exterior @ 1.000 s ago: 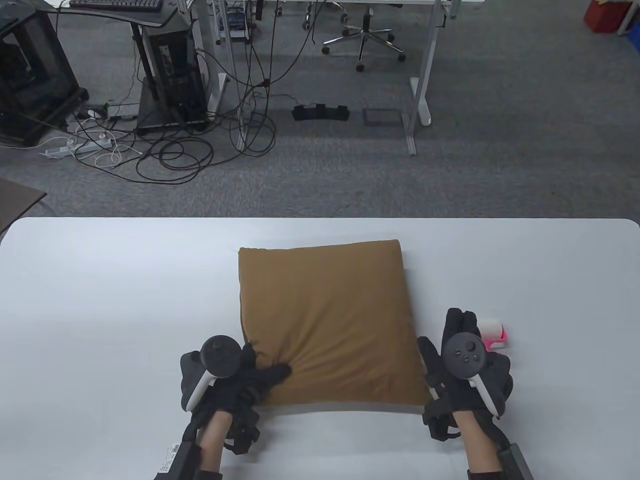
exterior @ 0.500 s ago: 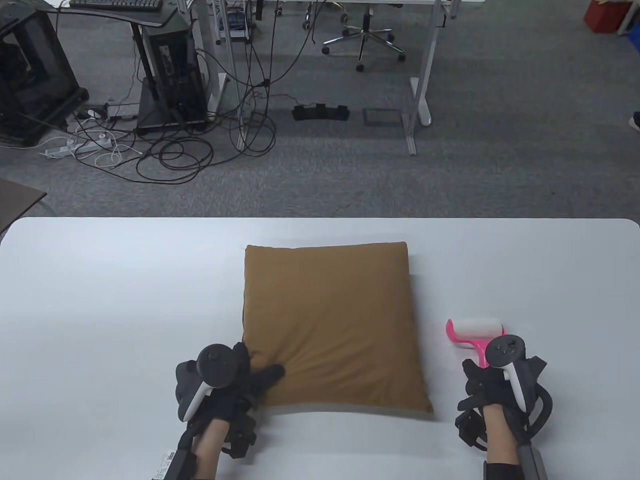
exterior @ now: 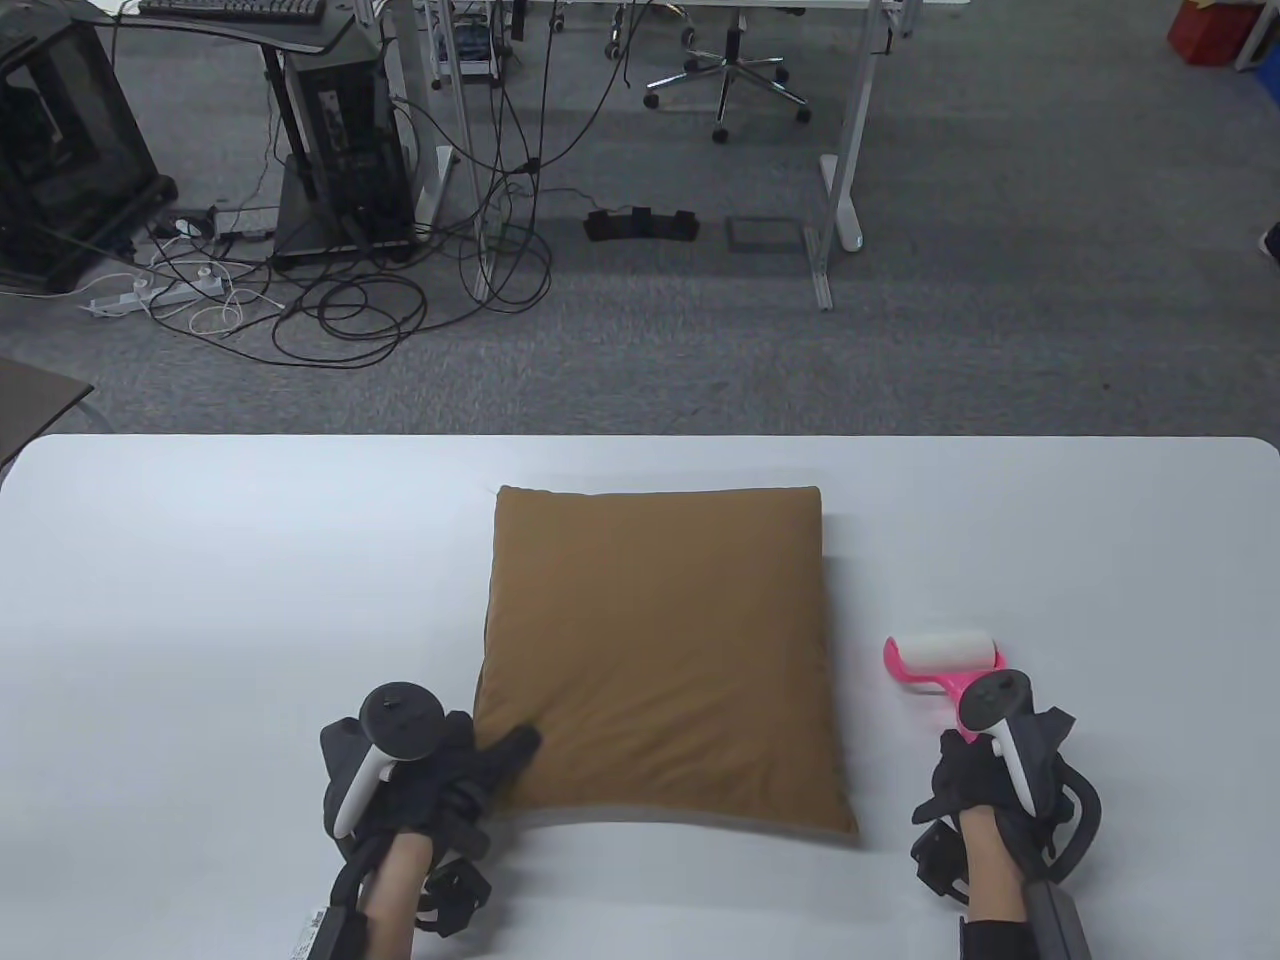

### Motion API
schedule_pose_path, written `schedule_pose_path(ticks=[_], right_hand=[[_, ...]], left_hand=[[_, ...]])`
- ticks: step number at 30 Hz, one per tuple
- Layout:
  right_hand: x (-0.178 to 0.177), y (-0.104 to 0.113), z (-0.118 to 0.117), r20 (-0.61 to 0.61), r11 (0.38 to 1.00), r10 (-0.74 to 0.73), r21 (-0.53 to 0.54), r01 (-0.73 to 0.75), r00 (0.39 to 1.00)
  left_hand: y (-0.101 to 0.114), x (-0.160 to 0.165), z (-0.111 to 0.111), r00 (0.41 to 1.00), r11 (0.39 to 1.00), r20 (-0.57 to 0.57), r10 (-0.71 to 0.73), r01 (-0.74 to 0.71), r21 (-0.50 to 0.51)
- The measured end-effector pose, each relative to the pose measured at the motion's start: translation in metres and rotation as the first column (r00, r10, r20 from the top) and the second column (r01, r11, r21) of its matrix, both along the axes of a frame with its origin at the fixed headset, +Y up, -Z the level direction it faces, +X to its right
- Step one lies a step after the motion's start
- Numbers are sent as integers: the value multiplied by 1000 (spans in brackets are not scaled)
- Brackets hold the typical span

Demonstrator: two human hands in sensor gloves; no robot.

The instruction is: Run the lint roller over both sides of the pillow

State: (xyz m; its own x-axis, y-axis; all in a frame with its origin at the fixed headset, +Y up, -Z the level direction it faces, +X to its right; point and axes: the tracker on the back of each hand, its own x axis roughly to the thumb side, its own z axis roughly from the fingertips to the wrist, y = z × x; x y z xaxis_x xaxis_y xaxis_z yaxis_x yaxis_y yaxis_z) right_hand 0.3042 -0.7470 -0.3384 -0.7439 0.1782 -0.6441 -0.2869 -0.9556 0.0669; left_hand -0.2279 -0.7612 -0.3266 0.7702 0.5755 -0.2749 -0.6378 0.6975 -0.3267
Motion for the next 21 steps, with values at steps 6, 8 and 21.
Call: schedule_pose_path(ticks=[6,8,21], right_hand=[[-21,34,3,-109,976,76,211,-52,991],[-29,49,5,-144,952,83,304,-36,986],[-88,130,55,-446,782,242,616,98,862]], left_hand=[[0,6,-3,1000,998,0,-10,10,60],[0,8,-4,1000,998,16,-8,7,63],[-4,21,-10,1000,991,5,13,-13,136]])
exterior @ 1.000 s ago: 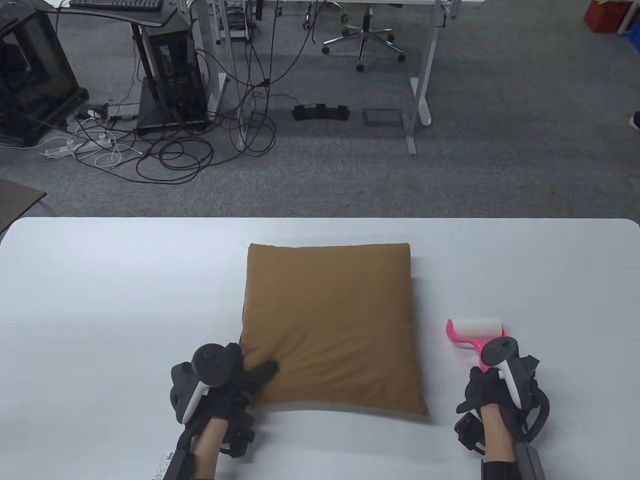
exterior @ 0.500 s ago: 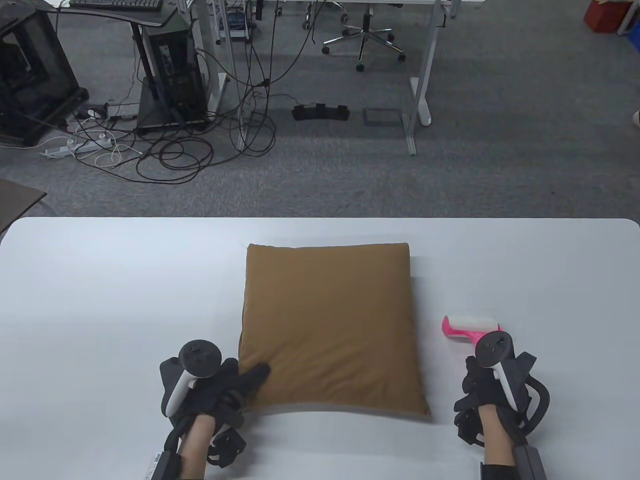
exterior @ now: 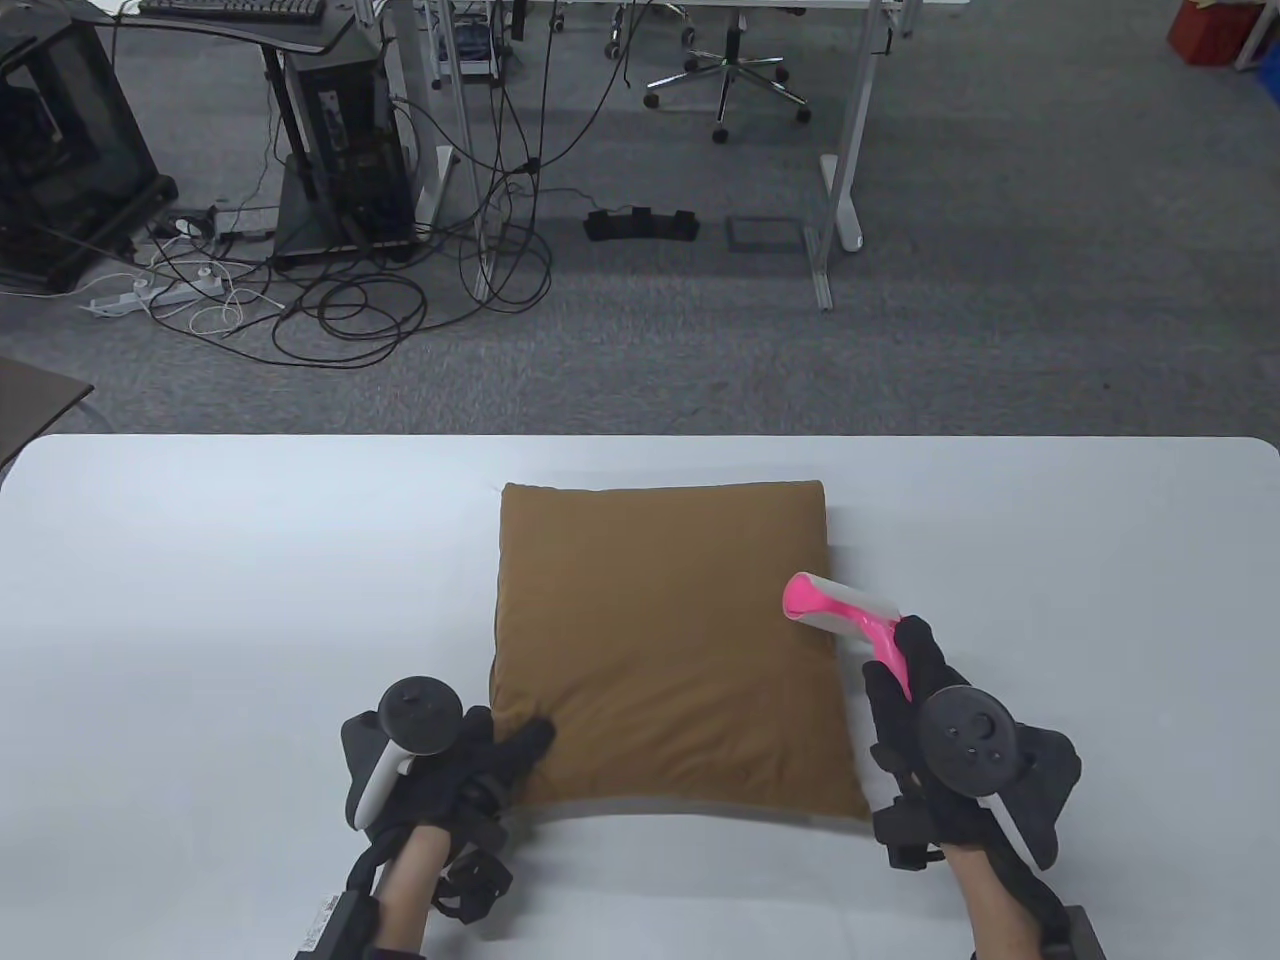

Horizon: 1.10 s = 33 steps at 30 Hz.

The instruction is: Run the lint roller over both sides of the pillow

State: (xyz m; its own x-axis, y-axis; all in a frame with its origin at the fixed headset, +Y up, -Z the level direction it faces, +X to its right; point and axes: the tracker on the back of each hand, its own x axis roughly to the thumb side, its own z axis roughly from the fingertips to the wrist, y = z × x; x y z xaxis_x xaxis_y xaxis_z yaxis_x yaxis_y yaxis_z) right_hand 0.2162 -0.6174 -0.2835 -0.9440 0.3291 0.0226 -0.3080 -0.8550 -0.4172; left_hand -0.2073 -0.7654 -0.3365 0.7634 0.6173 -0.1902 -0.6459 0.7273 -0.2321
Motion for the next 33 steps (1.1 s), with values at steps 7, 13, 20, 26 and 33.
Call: schedule_pose_path(ticks=[7,13,20,26,33], right_hand=[[-19,-4,20,-80,992,119,-32,-122,990],[-30,-19,7,-25,972,205,-113,-206,978],[-39,-30,-38,25,965,204,-174,-197,979],[-46,-39,-79,1,952,138,-276,-133,990],[-47,-54,-118,24,918,37,-396,-24,999]], left_hand=[[2,7,0,1000,1000,2,-27,27,16],[2,6,0,1000,999,4,-23,23,26],[2,6,1,1000,1000,8,-15,15,25],[4,7,1,999,998,14,-48,47,42],[4,7,1,1000,999,13,-29,28,32]])
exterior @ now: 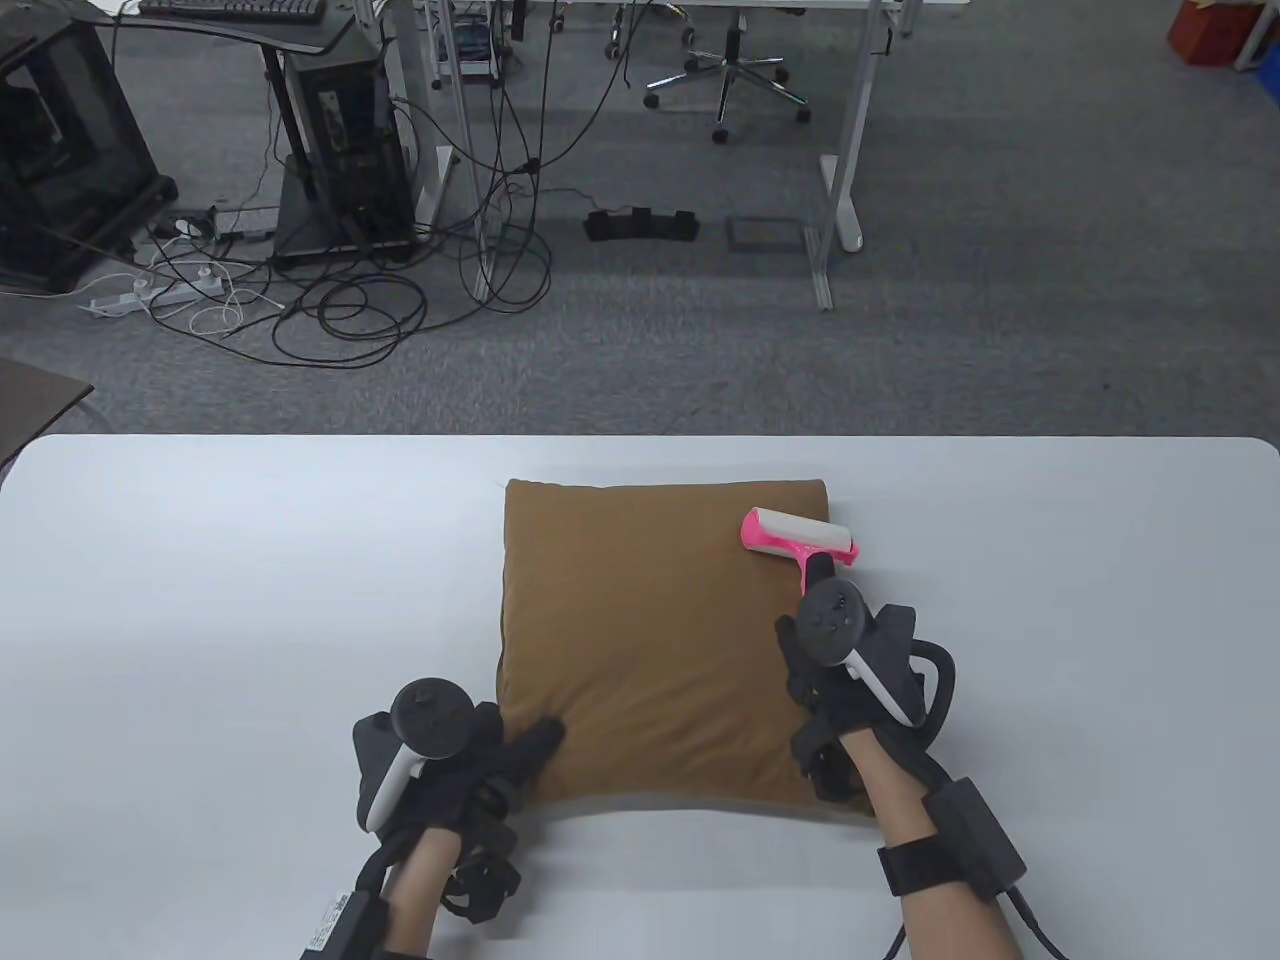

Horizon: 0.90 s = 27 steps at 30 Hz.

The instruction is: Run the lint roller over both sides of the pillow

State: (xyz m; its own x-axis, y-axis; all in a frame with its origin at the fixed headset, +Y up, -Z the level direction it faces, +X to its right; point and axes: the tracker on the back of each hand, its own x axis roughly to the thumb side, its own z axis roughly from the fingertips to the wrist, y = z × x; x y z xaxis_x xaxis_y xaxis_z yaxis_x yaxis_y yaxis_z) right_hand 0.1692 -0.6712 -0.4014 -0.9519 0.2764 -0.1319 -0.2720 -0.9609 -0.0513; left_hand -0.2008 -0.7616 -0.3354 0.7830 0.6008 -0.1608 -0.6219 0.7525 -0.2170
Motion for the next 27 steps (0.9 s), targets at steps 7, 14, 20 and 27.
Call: schedule_pose_path(ticks=[7,14,20,27], right_hand=[[2,-7,-18,26,995,-95,-23,95,995],[1,-6,5,-52,999,-7,50,10,999],[7,1,37,-136,996,52,79,-41,989],[20,10,77,-226,997,-13,67,29,974]], left_hand=[[0,-1,0,1000,1000,1,11,-11,-13],[0,0,-1,1000,1000,8,9,-8,-28],[0,0,-1,1000,1000,8,7,-6,-26],[0,0,0,1000,1000,9,8,-8,-24]])
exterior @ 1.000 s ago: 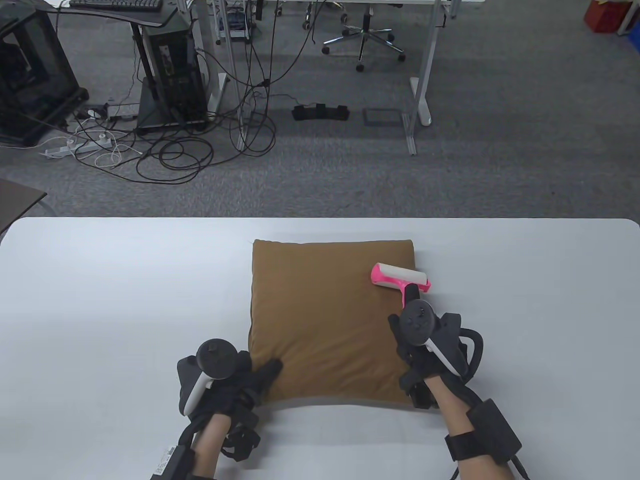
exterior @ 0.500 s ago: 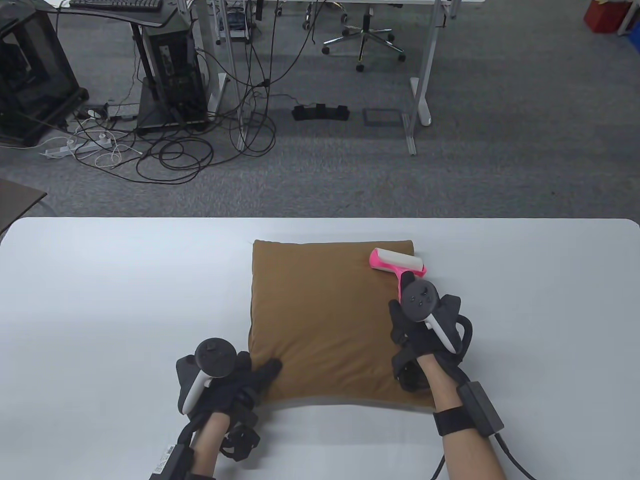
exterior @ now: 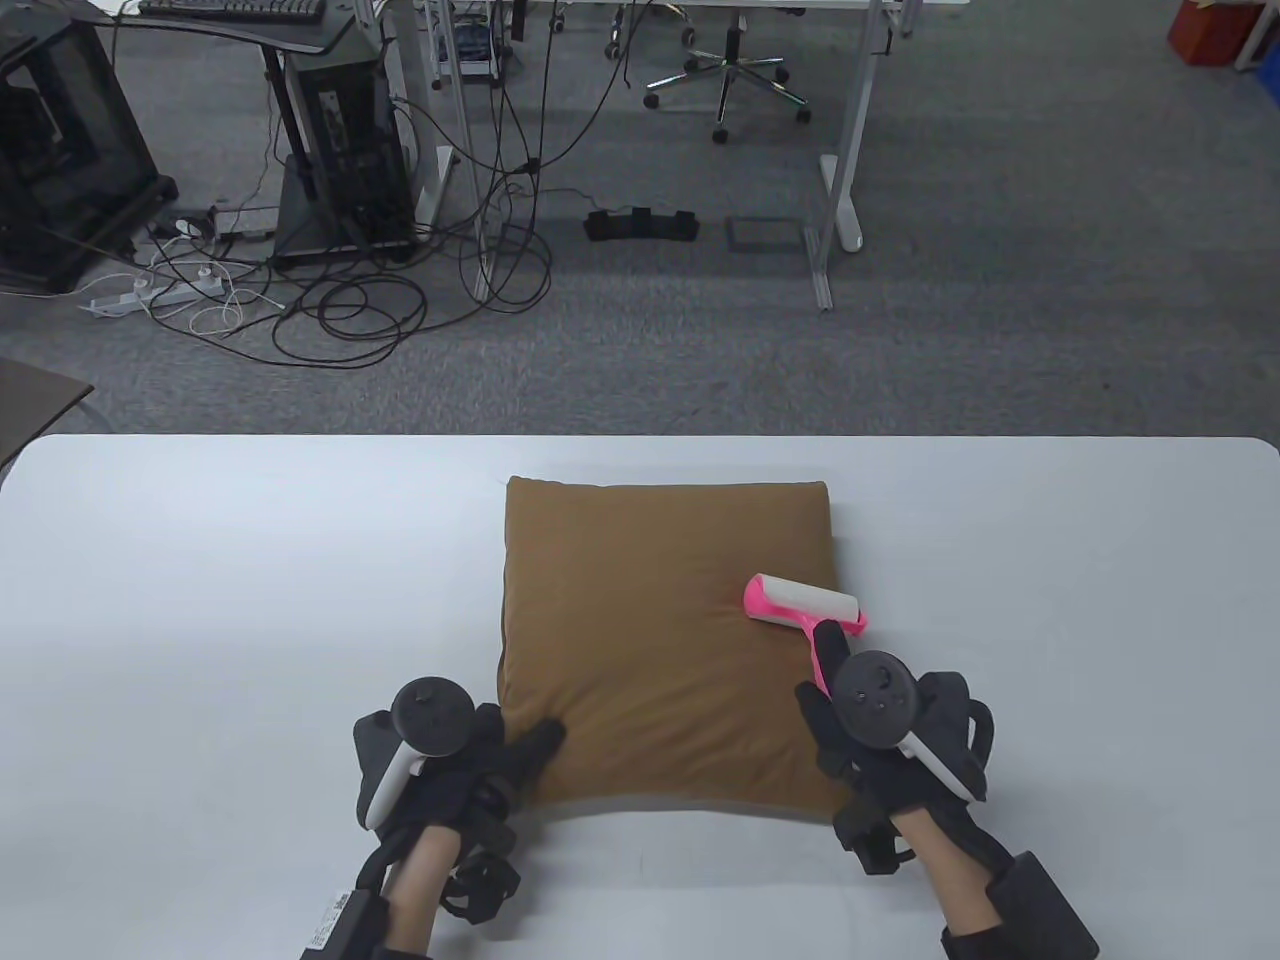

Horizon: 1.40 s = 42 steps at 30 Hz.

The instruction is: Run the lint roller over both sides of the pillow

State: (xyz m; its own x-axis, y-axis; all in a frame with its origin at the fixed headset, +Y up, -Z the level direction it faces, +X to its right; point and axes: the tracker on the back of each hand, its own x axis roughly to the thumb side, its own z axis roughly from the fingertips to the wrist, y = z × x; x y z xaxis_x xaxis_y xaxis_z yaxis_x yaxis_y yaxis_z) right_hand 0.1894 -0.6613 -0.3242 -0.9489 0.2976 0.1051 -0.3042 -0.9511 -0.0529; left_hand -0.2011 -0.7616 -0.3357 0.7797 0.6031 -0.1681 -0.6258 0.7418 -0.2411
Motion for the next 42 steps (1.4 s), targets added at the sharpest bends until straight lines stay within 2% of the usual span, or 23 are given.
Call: schedule_pose_path(ticks=[9,13,17,23,25,28,42], right_hand=[[11,7,39,-75,999,-49,18,51,996],[10,17,50,-92,989,-74,122,85,993],[0,28,63,-156,977,-73,187,102,985],[-24,25,74,-219,981,7,193,36,976],[-31,20,69,-209,978,53,209,-8,977],[-39,16,55,-187,983,43,185,-8,981],[-78,20,-37,-28,990,-43,132,47,999]], left_hand=[[-1,0,1,1000,1000,5,-2,3,-8],[-2,-1,0,1000,1000,-2,2,-2,-17],[-2,-2,0,1000,1000,-4,11,-11,-21],[-2,-2,0,1000,1000,-3,12,-12,-22],[-2,-2,0,1000,1000,-1,8,-8,-21],[-2,-2,0,1000,1000,0,8,-8,-21],[-3,-2,-1,1000,999,1,15,-15,-32]])
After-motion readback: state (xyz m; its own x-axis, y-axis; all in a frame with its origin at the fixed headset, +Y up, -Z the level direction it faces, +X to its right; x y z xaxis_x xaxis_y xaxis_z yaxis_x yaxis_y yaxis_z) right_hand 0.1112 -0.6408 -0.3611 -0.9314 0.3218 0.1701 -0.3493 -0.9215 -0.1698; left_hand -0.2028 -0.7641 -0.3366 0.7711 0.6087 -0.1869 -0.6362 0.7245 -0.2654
